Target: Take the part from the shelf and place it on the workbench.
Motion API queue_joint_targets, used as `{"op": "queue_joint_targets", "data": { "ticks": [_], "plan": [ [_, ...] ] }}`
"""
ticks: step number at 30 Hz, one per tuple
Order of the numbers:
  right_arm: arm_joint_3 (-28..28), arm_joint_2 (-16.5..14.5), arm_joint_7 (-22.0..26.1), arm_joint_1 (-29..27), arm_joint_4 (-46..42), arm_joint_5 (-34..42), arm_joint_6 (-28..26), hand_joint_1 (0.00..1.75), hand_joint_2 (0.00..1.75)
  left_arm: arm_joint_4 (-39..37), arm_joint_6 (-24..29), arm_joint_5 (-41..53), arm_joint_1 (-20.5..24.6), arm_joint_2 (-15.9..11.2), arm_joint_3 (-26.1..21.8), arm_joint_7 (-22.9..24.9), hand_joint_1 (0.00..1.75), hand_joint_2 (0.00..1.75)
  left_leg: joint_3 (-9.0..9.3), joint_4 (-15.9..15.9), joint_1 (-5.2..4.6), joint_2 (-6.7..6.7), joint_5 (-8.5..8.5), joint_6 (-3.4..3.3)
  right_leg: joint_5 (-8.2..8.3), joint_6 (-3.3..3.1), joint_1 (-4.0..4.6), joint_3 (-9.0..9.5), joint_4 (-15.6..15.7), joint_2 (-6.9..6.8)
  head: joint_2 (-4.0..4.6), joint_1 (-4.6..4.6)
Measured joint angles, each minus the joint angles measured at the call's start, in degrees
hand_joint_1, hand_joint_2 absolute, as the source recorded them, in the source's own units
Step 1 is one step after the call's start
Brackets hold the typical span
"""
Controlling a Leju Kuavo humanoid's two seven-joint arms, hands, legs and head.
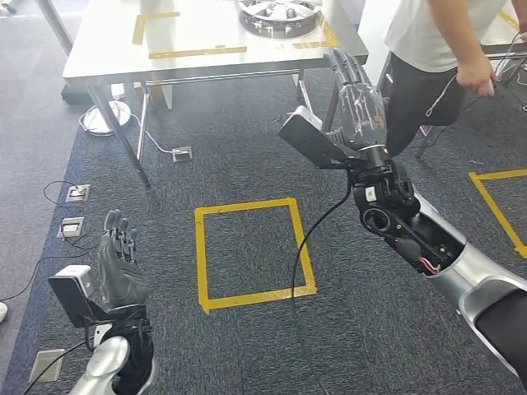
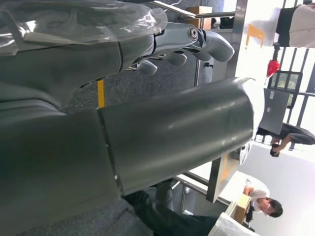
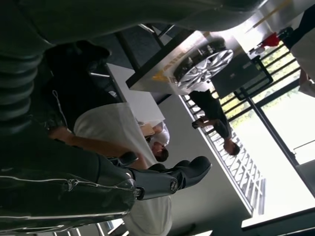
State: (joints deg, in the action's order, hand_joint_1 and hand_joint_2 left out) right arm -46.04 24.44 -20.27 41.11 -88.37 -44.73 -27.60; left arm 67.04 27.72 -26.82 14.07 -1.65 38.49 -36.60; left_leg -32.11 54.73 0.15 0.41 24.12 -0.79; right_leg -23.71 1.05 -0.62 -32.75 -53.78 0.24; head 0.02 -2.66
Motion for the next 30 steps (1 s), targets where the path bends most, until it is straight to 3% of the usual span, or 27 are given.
{"op": "queue_joint_targets", "data": {
  "ticks": [11,17,19,21,24,25,26,27,28,30],
  "plan": [
    [0.3,0.0,1.0,-0.6,-0.8,2.6,0.0,0.0,0.0,0.9,0.4,0.0,-0.1,-0.2,0.0,0.2,0.0,0.0,0.03,0.0,-0.09,-0.01,0.01,-0.01,-0.02,0.0,-0.06,0.0,0.0,-0.01,0.0,0.06],
    [0.5,0.0,1.3,-1.2,-1.3,3.5,0.1,0.0,0.0,1.3,0.5,0.0,-0.1,-0.5,0.0,0.4,0.0,0.0,-0.14,0.4,-0.42,-0.02,0.18,-0.39,0.02,0.39,-0.4,0.05,0.1,-0.07,0.0,0.2],
    [0.7,0.0,1.4,-1.3,-1.5,3.6,0.0,0.0,0.0,1.5,0.5,0.0,-0.1,-0.6,0.0,0.4,0.0,0.0,0.19,-0.2,-0.27,-0.09,-0.07,-0.79,-0.06,0.71,-0.43,0.09,0.2,-0.05,0.0,0.2],
    [1.0,0.0,1.4,-1.3,-1.8,3.6,0.0,0.0,0.0,1.9,0.5,0.0,-0.1,-0.6,0.0,0.4,0.0,0.0,0.91,-1.3,0.13,-0.25,-0.48,-1.32,-1.7,0.96,-0.44,-1.06,-2.4,-0.02,-0.01,-0.03],
    [1.1,0.1,1.5,-1.7,-1.9,3.7,0.0,0.0,0.0,2.0,0.5,0.0,-0.2,-0.5,0.0,0.6,0.0,0.0,1.33,-1.7,0.37,-0.38,-0.49,-1.58,-6.36,1.4,-0.69,-6.8,-13.7,0.0,0.0,-0.75],
    [1.1,0.1,1.5,-1.9,-1.9,3.8,0.0,0.0,0.0,2.0,0.5,0.0,-0.2,-0.5,0.0,0.7,0.0,0.0,1.37,-1.6,0.44,-0.38,-0.38,-1.49,-6.82,1.6,-0.84,-8.32,-16.2,-0.03,0.0,-0.9],
    [1.1,0.1,1.5,-2.1,-1.9,3.9,0.1,0.0,0.0,2.0,0.5,0.0,-0.3,-0.5,0.0,0.7,0.0,0.0,1.44,-1.5,0.57,-0.38,-0.2,-1.31,-6.16,1.79,-1.01,-8.79,-16.6,-0.07,0.0,-0.99],
    [1.1,0.1,1.5,-2.3,-1.9,4.0,0.1,0.0,0.0,2.0,0.5,0.0,-0.3,-0.5,0.0,0.8,0.0,0.0,1.55,-1.3,0.77,-0.37,0.07,-1.01,-4.39,2.01,-1.2,-8.02,-14.5,-0.15,0.0,-1.07],
    [1.2,0.1,1.5,-2.3,-1.9,4.0,0.1,0.0,0.0,2.0,0.5,0.0,-0.3,-0.5,0.0,0.8,0.0,0.0,1.68,-0.9,1.01,-0.36,0.49,-0.61,-2.02,2.27,-1.44,-6.31,-10.6,-0.34,0.0,-1.16],
    [1.3,0.1,1.6,-2.4,-2.0,4.0,0.1,0.0,0.0,2.0,0.5,0.0,-0.3,-0.4,0.0,0.9,0.0,0.0,1.58,0.1,1.11,-0.31,1.39,0.33,0.52,2.62,-1.53,-3.01,-3.8,-0.59,-0.01,-1.5]
  ]
}}
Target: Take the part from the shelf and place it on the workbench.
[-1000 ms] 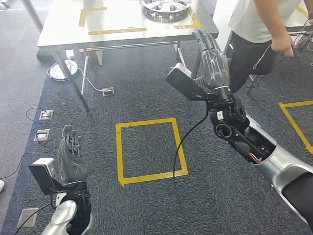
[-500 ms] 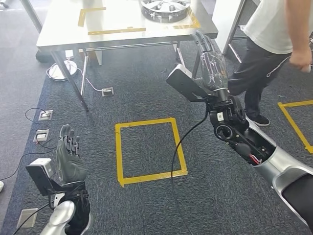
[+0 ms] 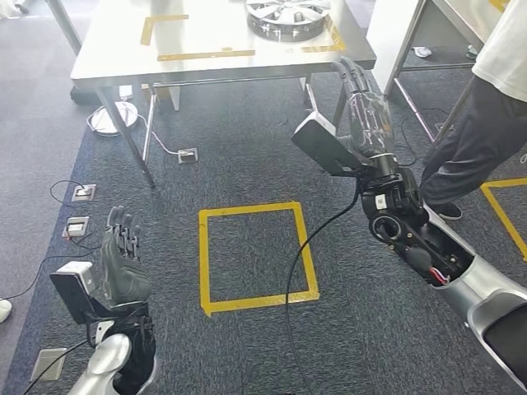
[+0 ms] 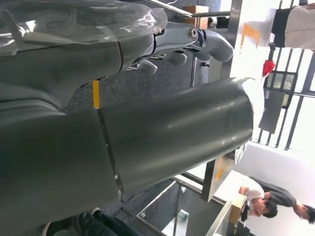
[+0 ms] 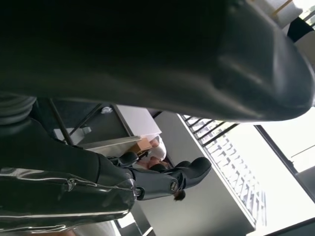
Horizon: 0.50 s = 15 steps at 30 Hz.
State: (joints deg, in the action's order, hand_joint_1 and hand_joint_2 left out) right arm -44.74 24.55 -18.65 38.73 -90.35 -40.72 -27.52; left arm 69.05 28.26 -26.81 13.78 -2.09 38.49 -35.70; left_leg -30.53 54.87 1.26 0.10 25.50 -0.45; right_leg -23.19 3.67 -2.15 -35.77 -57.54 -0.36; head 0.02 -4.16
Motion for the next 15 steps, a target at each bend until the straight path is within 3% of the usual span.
{"op": "queue_joint_targets", "data": {
  "ticks": [1,4,6,7,9,10,11,12,15],
  "plan": [
    [0.1,0.0,0.0,-0.1,-0.1,0.0,0.0,0.0,0.0,0.0,0.0,0.0,0.0,0.0,0.0,0.0,0.0,0.0,-0.12,0.4,-0.08,0.0,0.29,0.42,0.13,-0.17,0.05,0.75,1.6,0.02,0.0,-0.08],
    [0.2,0.0,0.2,-0.6,-0.2,0.1,0.0,0.0,0.0,0.1,0.0,0.0,-0.1,0.0,0.0,0.1,0.0,0.0,-0.1,0.7,-0.12,-0.17,0.67,1.27,-0.65,-1.57,0.28,0.82,1.5,0.54,-0.01,0.51],
    [0.4,0.0,0.2,-0.6,-0.3,0.2,0.0,0.0,0.0,0.1,0.0,0.0,0.0,0.0,0.0,0.1,0.0,0.0,-0.97,3.1,0.0,-0.27,2.18,1.68,-0.88,-2.29,0.22,1.15,1.5,0.8,-0.01,1.2],
    [0.5,0.0,0.3,-0.6,-0.4,0.2,0.0,0.0,0.0,0.1,0.0,0.0,0.1,0.0,0.0,0.1,0.0,0.0,-2.41,6.1,-0.01,-0.27,3.58,1.8,-1.0,-2.56,0.23,1.35,1.5,0.89,0.0,1.56],
    [0.6,0.0,0.3,-0.8,-0.5,0.3,0.0,0.0,0.0,0.1,0.0,0.0,0.1,0.0,0.0,0.1,0.0,0.0,-7.04,14.4,-0.1,-0.25,6.48,1.76,-1.25,-2.96,0.49,1.58,1.5,1.13,0.01,2.15],
    [0.5,0.0,0.3,-0.9,-0.5,0.3,0.0,0.0,0.0,0.1,0.0,0.0,0.0,0.0,0.0,0.1,0.0,0.0,-9.02,17.4,-0.19,-0.24,6.96,1.58,-1.36,-3.13,0.69,1.71,1.5,1.32,0.01,2.27],
    [0.5,0.0,0.3,-1.0,-0.5,0.3,0.0,0.0,0.0,0.1,0.0,0.0,0.0,0.0,0.0,0.1,0.0,0.0,-10.16,18.6,-0.32,-0.22,6.41,1.26,-1.49,-3.28,0.9,1.88,1.5,1.55,0.01,2.33],
    [0.6,0.0,0.3,-1.1,-0.5,0.3,0.0,0.0,0.0,0.1,0.0,0.0,0.0,-0.1,0.0,0.1,0.0,0.0,-10.19,17.4,-0.53,-0.16,4.76,0.77,-1.61,-3.42,1.13,2.09,1.5,1.82,0.01,2.35],
    [0.6,0.0,0.4,-1.0,-0.6,0.4,0.0,0.0,0.0,0.1,0.0,0.0,0.0,-0.1,0.0,0.1,0.0,0.0,-6.54,6.7,-1.44,0.99,-2.03,-1.51,-1.99,-3.56,1.64,2.64,1.6,2.66,0.01,2.33]
  ]
}}
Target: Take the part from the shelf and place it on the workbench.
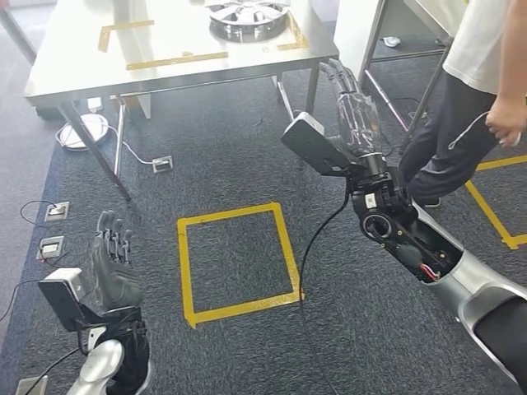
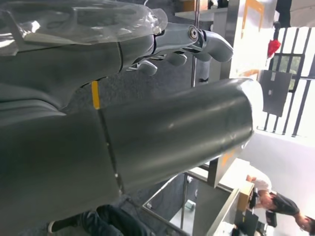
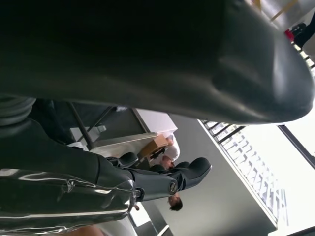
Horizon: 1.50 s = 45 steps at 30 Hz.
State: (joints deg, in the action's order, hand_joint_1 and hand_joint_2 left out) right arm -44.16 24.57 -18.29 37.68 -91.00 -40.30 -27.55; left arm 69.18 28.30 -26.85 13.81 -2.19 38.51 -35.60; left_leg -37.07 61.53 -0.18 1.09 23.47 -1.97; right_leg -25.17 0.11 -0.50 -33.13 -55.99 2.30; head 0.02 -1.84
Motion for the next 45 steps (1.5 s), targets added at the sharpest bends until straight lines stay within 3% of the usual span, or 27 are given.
{"op": "queue_joint_targets", "data": {
  "ticks": [2,4,6,9,10,11,12,14,16,19,21,22,24,26,27,28,30,31,33,35,37,39,41,42,43,45],
  "plan": [
    [0.0,0.0,0.1,-0.1,0.0,0.1,0.0,0.0,0.0,0.0,0.0,0.0,0.1,0.0,0.0,0.0,0.0,0.0,1.71,-4.3,-0.48,0.7,-1.1,-0.8,-0.1,0.29,-0.07,-0.12,0.1,0.5,0.0,0.0],
    [0.1,0.0,0.2,-0.2,0.0,0.1,0.0,0.0,0.0,0.0,0.0,0.0,0.2,0.0,0.0,0.0,0.0,0.0,2.32,-5.5,-0.45,0.47,-0.78,-0.67,-0.13,0.82,-0.23,-0.3,0.2,0.81,0.0,0.07],
    [0.2,0.1,0.2,-0.2,0.0,0.1,0.0,0.0,0.0,0.0,0.0,0.0,0.2,0.1,0.0,0.0,0.0,0.0,2.88,-6.4,-0.08,0.06,-0.95,-0.59,-1.22,1.38,-0.18,-0.92,-1.2,0.04,0.0,-0.14],
    [0.4,0.1,0.2,-0.2,0.0,0.1,0.0,0.0,0.0,0.0,0.0,0.0,0.2,0.3,0.0,0.0,0.0,0.0,3.31,-6.8,0.11,-0.6,-0.93,-0.74,-5.94,2.06,-0.23,-5.5,-10.9,-1.46,0.0,-0.95],
    [0.4,0.1,0.2,-0.3,0.0,0.1,0.0,0.0,0.0,0.0,0.0,-0.1,0.1,0.3,0.0,0.0,0.0,0.0,3.34,-6.7,0.11,-0.84,-0.85,-0.74,-6.91,2.28,-0.32,-7.24,-14.2,-1.6,0.0,-1.19],
    [0.4,0.1,0.2,-0.4,0.0,0.1,0.0,0.0,0.0,0.0,0.0,-0.1,0.1,0.3,0.0,0.0,0.0,0.0,3.37,-6.6,0.12,-1.08,-0.74,-0.7,-6.84,2.48,-0.46,-8.19,-15.7,-1.7,0.0,-1.4],
    [0.5,0.1,0.2,-0.5,0.0,0.1,0.0,0.0,0.0,0.0,0.0,-0.1,0.1,0.3,0.0,0.0,0.0,0.0,3.42,-6.5,0.17,-1.31,-0.57,-0.59,-5.64,2.66,-0.62,-8.03,-14.9,-1.85,0.0,-1.58],
    [0.6,0.2,0.3,-0.4,0.0,0.1,0.0,0.0,0.0,0.0,0.0,-0.1,0.1,0.3,0.0,0.0,0.0,0.0,3.57,-6.0,0.34,-1.74,-0.03,-0.16,-1.58,2.96,-0.88,-4.94,-7.9,-2.6,0.0,-1.89],
    [0.6,0.2,0.3,-0.4,-0.1,0.1,0.0,0.0,0.0,0.0,0.0,-0.1,0.1,0.3,0.0,0.0,0.0,0.0,3.47,-5.2,0.2,-2.03,0.52,0.44,0.46,2.7,-0.74,-2.09,-1.9,-3.39,0.0,-2.21],
    [0.7,0.2,0.3,-0.6,-0.2,0.1,0.0,0.0,0.0,0.0,0.0,-0.1,0.1,0.2,0.0,0.0,0.0,0.0,3.43,-4.9,-0.09,-2.63,0.75,1.04,0.3,1.42,-0.56,-1.54,-0.7,-2.84,-0.01,-1.68],
    [0.8,0.2,0.4,-0.7,-0.3,0.1,0.0,0.0,0.0,0.0,0.0,-0.1,0.2,0.2,0.0,0.0,0.0,0.0,3.12,-3.6,0.02,-2.53,1.86,1.59,0.42,0.8,-0.7,-1.33,-0.6,-2.32,-0.01,-1.15],
    [0.9,0.2,0.4,-0.7,-0.3,0.1,0.1,0.0,0.0,0.0,0.1,-0.1,0.2,0.2,0.0,0.0,0.0,0.0,2.2,-1.4,0.1,-2.26,3.21,1.89,0.46,0.51,-0.82,-1.2,-0.5,-2.09,0.0,-0.89],
    [1.0,0.2,0.5,-0.7,-0.4,0.1,0.2,0.0,0.0,0.0,0.3,-0.1,0.1,0.2,0.0,0.0,0.0,0.0,-1.31,6.1,0.24,-1.76,6.8,2.36,0.44,0.16,-0.84,-1.15,-0.5,-1.57,-0.01,-0.3],
    [0.9,0.2,0.5,-0.9,-0.4,0.1,0.3,0.0,0.0,0.0,0.4,-0.1,-0.1,0.1,0.0,0.0,0.0,0.0,-4.31,11.8,0.3,-1.68,8.34,2.41,0.41,0.08,-0.75,-1.13,-0.5,-0.81,-0.01,-0.12],
    [0.9,0.2,0.5,-0.9,-0.4,0.1,0.4,0.0,0.0,0.0,0.4,-0.1,-0.1,0.1,0.0,0.0,0.0,0.0,-4.44,11.6,0.31,-1.61,7.49,2.26,0.4,0.08,-0.7,-1.08,-0.5,-0.34,-0.01,-0.09],
    [0.9,0.2,0.5,-0.9,-0.4,0.1,0.4,0.0,0.0,0.0,0.4,-0.1,-0.1,0.1,0.0,0.0,0.0,0.0,-3.39,9.1,0.31,-1.34,5.6,1.97,0.4,0.09,-0.67,-1.0,-0.5,0.2,0.0,-0.06],
    [1.0,0.2,0.6,-0.8,-0.5,0.1,0.4,0.0,0.0,0.0,0.4,0.0,-0.1,0.1,0.0,0.0,0.0,0.0,0.34,0.8,0.29,0.59,1.43,1.14,0.36,0.2,-0.6,-0.9,-0.5,1.26,0.0,-0.07],
    [1.0,0.2,0.6,-0.8,-0.5,0.1,0.4,0.0,0.0,0.0,0.4,0.0,-0.1,0.1,0.0,0.0,0.0,0.0,1.8,-2.5,0.25,1.59,0.26,0.82,0.37,0.35,-0.64,-0.97,-0.5,1.79,0.0,-0.13],
    [1.0,0.2,0.7,-0.8,-0.5,0.1,0.4,0.0,0.0,0.1,0.4,0.0,-0.1,0.0,0.0,0.0,0.0,0.0,2.79,-4.7,0.02,2.41,0.05,0.53,0.53,0.93,-0.92,-1.26,-0.4,2.75,0.0,-0.12],
    [1.1,0.2,0.7,-1.0,-0.5,0.2,0.4,0.0,0.0,0.2,0.4,0.0,0.0,0.0,0.0,0.0,0.0,0.0,3.1,-5.4,0.04,1.29,-0.14,0.3,0.64,1.7,-1.12,-1.43,-0.1,3.31,0.0,0.01],
    [1.2,0.3,0.7,-0.9,-0.5,0.3,0.4,0.0,0.0,0.4,0.4,0.1,0.1,0.2,0.0,0.0,0.0,0.0,3.66,-6.4,0.37,0.14,-0.48,-0.12,-0.87,2.21,-0.85,-2.47,-2.2,1.56,0.0,-0.37],
    [1.4,0.3,0.8,-0.9,-0.5,0.3,0.4,0.0,0.0,0.5,0.4,0.1,0.1,0.3,0.0,0.0,0.0,0.0,3.91,-6.8,0.44,-0.95,-0.6,-0.42,-4.3,2.5,-0.7,-5.61,-8.9,-0.83,0.0,-1.06],
    [1.4,0.3,0.8,-1.1,-0.5,0.4,0.4,0.0,0.0,0.5,0.4,0.1,0.1,0.3,0.0,0.0,0.0,0.0,3.92,-6.8,0.42,-2.16,-0.51,-0.52,-6.33,2.81,-0.73,-8.68,-15.2,-1.61,-0.01,-1.55],
    [1.4,0.3,0.8,-1.2,-0.5,0.5,0.4,0.0,0.0,0.5,0.4,0.1,0.1,0.3,0.0,0.0,0.0,0.0,3.93,-6.7,0.42,-2.77,-0.41,-0.51,-5.86,2.91,-0.74,-8.92,-15.7,-1.83,-0.01,-1.75],
    [1.4,0.3,0.8,-1.2,-0.5,0.5,0.4,0.0,0.0,0.5,0.4,0.1,0.1,0.3,0.0,0.0,0.0,0.0,3.98,-6.6,0.43,-3.35,-0.28,-0.44,-4.42,2.96,-0.75,-8.01,-13.8,-2.13,-0.01,-1.98],
    [1.4,0.3,0.8,-1.1,-0.5,0.5,0.4,0.0,0.0,0.5,0.4,0.1,0.1,0.3,0.0,0.0,0.0,0.0,4.15,-6.3,0.31,-4.4,0.17,-0.05,-0.72,2.91,-0.54,-3.94,-5.9,-3.81,0.0,-2.47]
  ]
}}
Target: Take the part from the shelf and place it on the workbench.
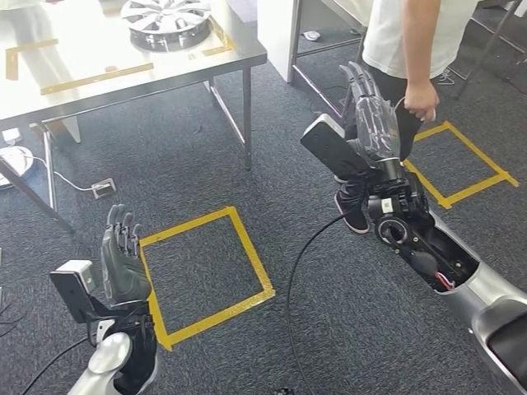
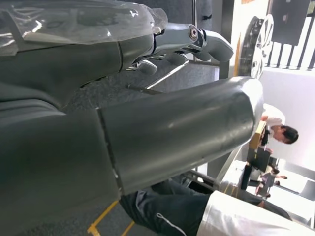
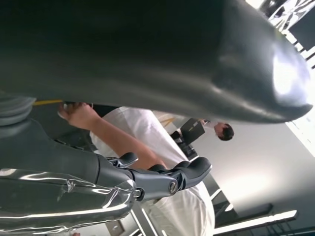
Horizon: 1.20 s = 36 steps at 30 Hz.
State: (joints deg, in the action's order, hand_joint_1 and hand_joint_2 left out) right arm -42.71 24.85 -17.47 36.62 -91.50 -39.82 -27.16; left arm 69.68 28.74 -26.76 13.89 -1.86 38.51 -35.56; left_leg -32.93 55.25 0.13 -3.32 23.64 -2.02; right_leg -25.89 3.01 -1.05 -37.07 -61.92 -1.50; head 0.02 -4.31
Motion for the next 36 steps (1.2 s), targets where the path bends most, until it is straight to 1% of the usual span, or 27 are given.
{"op": "queue_joint_targets", "data": {
  "ticks": [2,3,5,7,9,10,11,12,13,14,16,17,18,20,21,22,24,25,26,27,28,29,31,32,33,35,36],
  "plan": [
    [0.0,0.0,0.1,0.1,0.0,0.0,0.0,0.0,0.0,0.0,0.1,0.0,0.0,0.0,0.0,0.0,0.0,0.0,0.07,0.5,-0.34,-0.91,0.42,0.52,1.63,-0.61,0.35,2.76,5.6,-1.37,0.0,-0.24],
    [0.0,0.0,0.1,0.1,0.0,0.0,0.0,0.0,0.0,0.0,0.2,0.1,0.0,0.0,0.0,0.0,0.0,0.0,0.11,0.5,-0.52,-1.37,0.53,0.73,1.51,-1.0,0.53,3.01,6.3,-1.37,-0.01,-0.12],
    [0.0,0.0,0.2,0.0,0.0,0.0,0.0,0.0,0.0,0.1,0.4,0.1,0.0,0.0,0.0,0.0,0.0,0.0,0.29,0.6,-0.52,-2.25,0.81,1.15,1.67,-1.77,0.44,2.98,6.5,-0.16,-0.01,0.38],
    [0.0,0.0,0.3,0.1,0.0,0.0,0.0,0.0,0.0,0.2,0.5,0.1,0.1,0.0,0.0,0.0,0.0,0.0,-0.31,2.8,-0.28,-0.72,2.54,1.8,1.9,-2.34,0.12,3.12,6.7,0.95,0.0,0.9],
    [-0.1,0.0,0.4,0.2,0.0,0.0,0.1,0.0,0.0,0.3,0.6,0.1,0.0,-0.1,0.0,0.0,0.0,0.0,-3.09,9.4,0.0,1.87,6.15,2.36,2.02,-2.72,-0.11,3.15,6.7,1.93,0.0,1.59],
    [-0.1,0.0,0.4,0.2,0.0,0.0,0.1,0.0,0.0,0.3,0.6,0.1,-0.1,-0.2,0.0,0.0,0.0,0.0,-4.95,13.4,0.06,2.45,7.8,2.51,2.04,-2.84,-0.14,3.13,6.7,2.47,0.0,1.89],
    [-0.2,0.0,0.5,0.2,0.0,0.0,0.1,0.0,0.0,0.3,0.6,0.1,-0.3,-0.3,0.0,0.0,0.0,0.0,-6.41,16.4,0.1,2.67,8.62,2.59,2.05,-2.87,-0.15,3.12,6.7,3.11,0.0,2.09],
    [-0.3,0.0,0.5,0.1,0.0,0.0,0.1,0.0,0.0,0.3,0.6,0.1,-0.4,-0.3,0.0,0.0,0.0,0.0,-7.0,17.4,0.13,2.76,8.34,2.56,2.06,-2.88,-0.16,3.14,6.7,3.79,0.0,2.22],
    [-0.4,0.0,0.5,0.1,0.0,0.1,0.1,0.0,0.0,0.3,0.6,0.1,-0.4,-0.4,0.0,0.0,0.0,0.0,-6.52,16.0,0.15,2.89,6.95,2.45,2.06,-2.87,-0.17,3.19,6.7,4.5,0.0,2.32],
    [-0.4,0.0,0.6,0.1,0.1,0.1,0.1,0.0,0.0,0.3,0.6,0.1,-0.4,-0.4,0.0,0.0,0.0,0.0,-5.08,12.7,0.18,3.37,4.79,2.25,2.05,-2.85,-0.19,3.27,6.7,5.2,0.0,2.37],
    [-0.4,0.0,0.7,0.2,0.1,0.2,0.1,0.0,0.0,0.3,0.6,0.2,-0.4,-0.4,0.0,0.0,0.0,0.0,-1.66,4.7,0.4,5.95,1.23,1.82,2.08,-2.61,-0.2,3.21,6.6,6.49,0.0,2.45],
    [-0.4,0.0,0.7,0.3,0.1,0.2,0.1,0.0,0.0,0.3,0.6,0.2,-0.5,-0.5,0.0,0.0,0.0,0.0,-0.62,2.2,0.44,7.01,0.44,1.67,2.18,-2.33,-0.26,3.03,6.6,7.11,-0.01,2.43],
    [-0.5,0.0,0.7,0.3,0.1,0.2,0.1,0.0,0.0,0.3,0.6,0.2,-0.5,-0.5,0.0,0.0,0.0,0.0,-0.18,1.1,0.4,7.6,0.31,1.57,2.32,-1.96,-0.33,2.79,6.6,7.75,-0.01,2.42],
    [-0.4,0.0,0.7,0.2,0.1,0.2,0.0,0.0,0.0,0.4,0.6,0.2,-0.5,-0.4,0.0,0.0,0.0,0.0,0.0,0.7,0.27,6.63,0.22,1.22,2.63,-1.09,-0.57,2.41,6.9,8.91,-0.01,2.34],
    [-0.4,0.0,0.7,0.2,0.1,0.3,0.0,0.0,0.0,0.4,0.6,0.2,-0.4,-0.3,0.0,0.0,0.0,0.0,0.16,0.4,0.3,5.98,0.07,0.94,2.44,-0.76,-0.55,2.21,6.7,8.39,0.0,2.29],
    [-0.4,0.0,0.7,0.2,0.1,0.3,0.0,0.0,0.0,0.5,0.6,0.2,-0.4,-0.3,0.0,0.0,0.0,0.0,0.33,0.1,0.38,5.3,-0.08,0.59,1.66,-0.49,-0.47,1.63,5.6,7.08,0.0,2.02],
    [-0.4,0.0,0.8,0.4,0.1,0.5,0.0,0.0,0.0,0.5,0.5,0.2,-0.4,-0.2,0.0,0.0,0.0,0.0,0.52,-0.3,0.33,3.89,-0.23,0.1,-1.63,-0.13,-0.22,-1.1,-0.4,3.57,0.0,1.35],
    [-0.4,0.0,0.8,0.4,0.1,0.6,0.0,0.0,0.0,0.5,0.5,0.2,-0.5,-0.2,0.0,0.0,0.0,0.0,0.5,-0.3,0.25,3.18,-0.21,-0.05,-3.48,0.02,-0.19,-2.99,-4.6,2.58,0.0,1.01],
    [-0.5,0.0,0.8,0.3,0.2,0.6,0.0,0.0,0.0,0.5,0.5,0.2,-0.5,-0.2,0.0,0.0,0.0,0.0,0.47,-0.3,0.18,2.47,-0.17,-0.11,-4.69,0.13,-0.19,-4.54,-8.0,2.18,0.0,0.82],
    [-0.5,0.0,0.8,0.2,0.2,0.7,0.0,0.0,0.0,0.5,0.5,0.2,-0.6,-0.2,0.0,0.0,0.0,0.0,0.46,-0.3,0.14,1.76,-0.12,-0.13,-4.9,0.17,-0.19,-5.24,-9.6,1.97,0.0,0.66],
    [-0.5,0.0,0.8,0.1,0.2,0.7,0.0,0.0,0.0,0.5,0.5,0.2,-0.6,-0.2,0.0,0.0,0.0,0.0,0.48,-0.3,0.11,1.09,-0.06,-0.11,-4.03,0.14,-0.18,-4.77,-8.9,1.79,0.0,0.47],
    [-0.5,0.0,0.8,0.1,0.2,0.7,0.0,0.0,0.0,0.5,0.5,0.2,-0.6,-0.2,0.0,0.0,0.0,0.0,0.55,-0.2,0.09,0.41,0.04,-0.04,-2.31,0.04,-0.15,-3.15,-6.0,1.42,0.0,0.27],
    [-0.4,0.0,0.8,0.3,0.2,0.7,-0.1,0.0,0.0,0.5,0.5,0.2,-0.6,-0.2,0.0,0.0,0.0,0.0,0.67,0.0,-0.13,-0.78,0.36,0.3,0.91,-0.38,0.31,1.27,2.3,-0.78,0.0,-0.19],
    [-0.4,0.0,0.8,0.4,0.2,0.7,-0.1,0.0,0.0,0.5,0.5,0.2,-0.5,-0.1,0.0,0.0,0.0,0.0,0.68,0.1,-0.31,-1.34,0.49,0.52,1.67,-0.73,0.59,2.73,5.3,-1.72,-0.01,-0.31],
    [-0.4,0.0,0.8,0.5,0.2,0.7,-0.1,0.0,0.0,0.5,0.5,0.2,-0.5,-0.2,0.0,0.0,0.0,0.0,0.68,0.2,-0.48,-1.87,0.6,0.74,1.82,-1.05,0.87,3.39,6.8,-2.27,-0.01,-0.28],
    [-0.5,0.0,0.9,0.5,0.2,0.7,-0.1,0.0,0.0,0.6,0.5,0.2,-0.5,-0.2,0.0,0.0,0.0,0.0,0.82,0.2,-0.64,-3.13,0.7,1.17,1.86,-1.75,0.98,3.34,7.2,-1.21,-0.01,0.08],
    [-0.5,0.0,0.9,0.5,0.2,0.8,-0.2,0.0,0.0,0.6,0.4,0.2,-0.5,-0.2,0.0,0.0,0.0,0.0,0.88,0.4,-0.55,-2.91,1.06,1.47,2.0,-2.05,0.84,3.4,7.3,-0.51,0.0,0.29]
  ]
}}
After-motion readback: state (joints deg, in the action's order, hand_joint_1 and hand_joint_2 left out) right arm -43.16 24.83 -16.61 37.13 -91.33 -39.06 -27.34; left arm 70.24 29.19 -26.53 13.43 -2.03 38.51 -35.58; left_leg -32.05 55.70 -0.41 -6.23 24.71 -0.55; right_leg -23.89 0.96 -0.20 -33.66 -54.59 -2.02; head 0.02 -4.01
